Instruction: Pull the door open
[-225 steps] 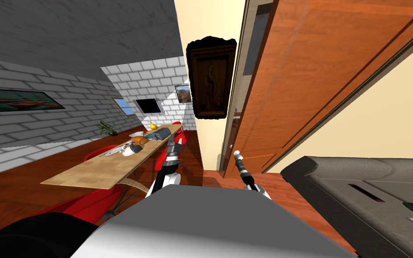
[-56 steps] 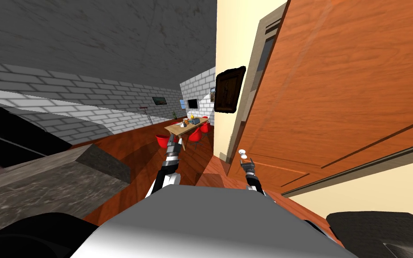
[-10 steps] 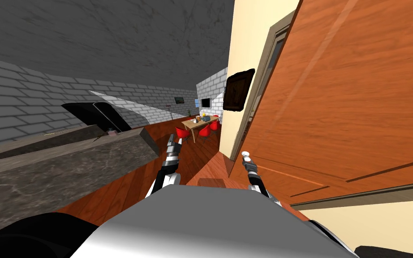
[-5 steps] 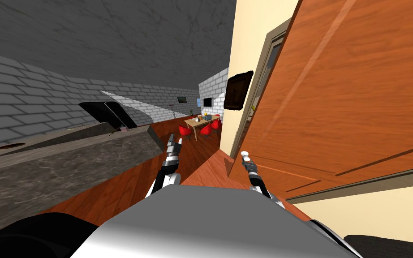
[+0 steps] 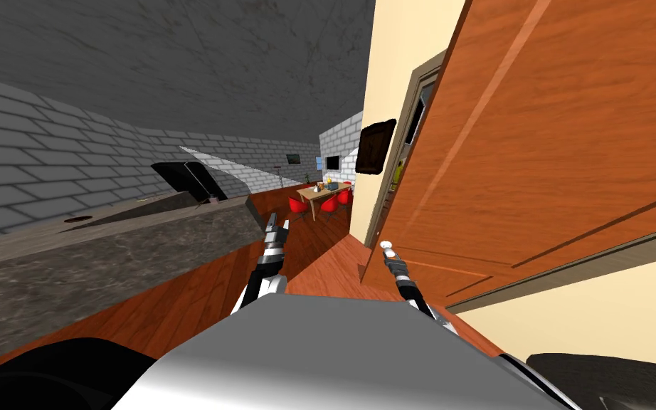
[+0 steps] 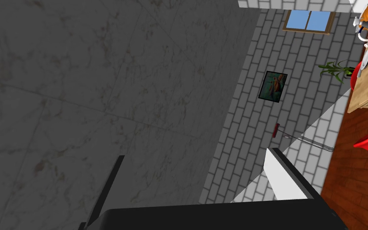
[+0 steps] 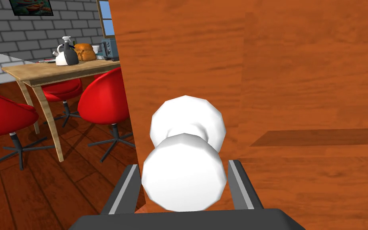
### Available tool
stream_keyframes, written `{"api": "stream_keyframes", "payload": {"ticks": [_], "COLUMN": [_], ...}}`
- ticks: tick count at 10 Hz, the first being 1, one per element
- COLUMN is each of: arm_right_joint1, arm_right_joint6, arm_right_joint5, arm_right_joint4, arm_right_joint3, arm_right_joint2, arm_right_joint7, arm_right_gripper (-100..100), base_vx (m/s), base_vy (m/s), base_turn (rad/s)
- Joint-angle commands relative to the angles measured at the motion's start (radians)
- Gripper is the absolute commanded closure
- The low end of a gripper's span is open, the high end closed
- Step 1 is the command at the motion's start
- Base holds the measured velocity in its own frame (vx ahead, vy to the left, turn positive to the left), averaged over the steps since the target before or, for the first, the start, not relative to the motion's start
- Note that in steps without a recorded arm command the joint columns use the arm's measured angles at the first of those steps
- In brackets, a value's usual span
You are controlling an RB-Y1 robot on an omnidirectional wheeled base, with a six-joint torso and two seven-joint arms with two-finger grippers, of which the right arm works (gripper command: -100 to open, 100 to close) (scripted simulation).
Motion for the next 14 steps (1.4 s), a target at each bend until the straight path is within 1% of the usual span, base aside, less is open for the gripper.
{"api": "stream_keyframes", "payload": {"ticks": [1,2,8,9,10,11,14], "arm_right_joint1": [0.0,0.012,0.05,0.045,0.058,0.06,0.078], "arm_right_joint6": [0.0,-0.016,-0.081,-0.071,-0.098,-0.105,-0.158], "arm_right_joint5": [0.0,0.014,0.06,0.055,0.066,0.068,0.084], "arm_right_joint4": [0.0,-0.002,-0.017,-0.018,-0.012,-0.011,0.0], "arm_right_joint3": [0.0,0.023,0.099,0.091,0.112,0.117,0.151], "arm_right_joint2": [0.0,-0.013,-0.071,-0.064,-0.077,-0.081,-0.11], "arm_right_joint7": [0.0,-0.024,-0.109,-0.096,-0.118,-0.123,-0.161], "arm_right_gripper": [100,100,100,100,100,100,100], "base_vx": [-0.088,-0.124,-0.214,-0.1,-0.149,-0.199,-0.186], "base_vy": [-0.016,-0.052,-0.051,-0.023,-0.049,-0.064,-0.075], "base_turn": [0.02,0.06,0.067,0.016,0.113,0.109,0.101]}}
